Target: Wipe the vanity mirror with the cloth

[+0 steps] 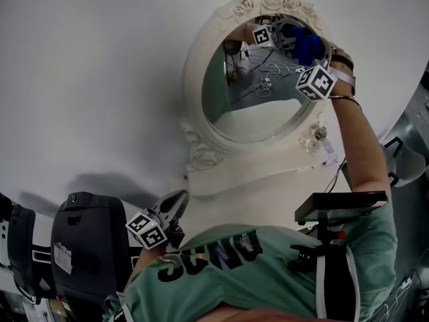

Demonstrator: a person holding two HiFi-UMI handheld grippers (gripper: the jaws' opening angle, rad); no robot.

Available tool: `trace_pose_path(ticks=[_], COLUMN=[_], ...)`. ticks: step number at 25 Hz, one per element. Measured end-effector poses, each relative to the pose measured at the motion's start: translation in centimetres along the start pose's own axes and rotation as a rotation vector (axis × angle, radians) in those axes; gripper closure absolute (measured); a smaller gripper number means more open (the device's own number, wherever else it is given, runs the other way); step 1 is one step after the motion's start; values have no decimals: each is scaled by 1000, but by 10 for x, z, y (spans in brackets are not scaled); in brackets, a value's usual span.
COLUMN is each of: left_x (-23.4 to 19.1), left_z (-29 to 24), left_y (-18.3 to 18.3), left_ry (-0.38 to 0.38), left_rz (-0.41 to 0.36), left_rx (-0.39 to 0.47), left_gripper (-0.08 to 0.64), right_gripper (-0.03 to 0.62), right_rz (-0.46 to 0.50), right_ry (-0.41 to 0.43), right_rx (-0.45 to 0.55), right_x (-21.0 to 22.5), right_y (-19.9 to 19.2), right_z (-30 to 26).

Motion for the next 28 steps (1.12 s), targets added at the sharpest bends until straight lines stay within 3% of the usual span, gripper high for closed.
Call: trace_pose_path(ticks=[8,11,15,18,25,28], left_x=[-1,-3,-4,-5,4,6], left_z=[-1,2,0,-5,-23,-27], left_y=[-1,-3,-9,-13,-19,-20], left_ry=[1,12,16,14,-7,-10], left_rz=[-8,-3,7,13,24,5], left_rx=[-11,-17,-33,-45,-96,-116], left_gripper=[548,548,548,548,548,548], right_gripper=[506,514,518,520,518,518], right_rz=[-3,-107,-210,-210,-151,-129], right_ry=[-24,58,86,155,418,486], right_rx=[-18,-50,-65,-91,-233,-280], right_x=[-4,-20,-41,-90,-267,-310], right_y=[6,-1,-16,-33,-95,-110], right_z=[-5,-13,-10,3,49,61])
Point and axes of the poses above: the fingertips, and each gripper's own axes: z backward along the fingers, x to its right, y out of its top, the point moved 2 cm from there along z, backward along the fingers
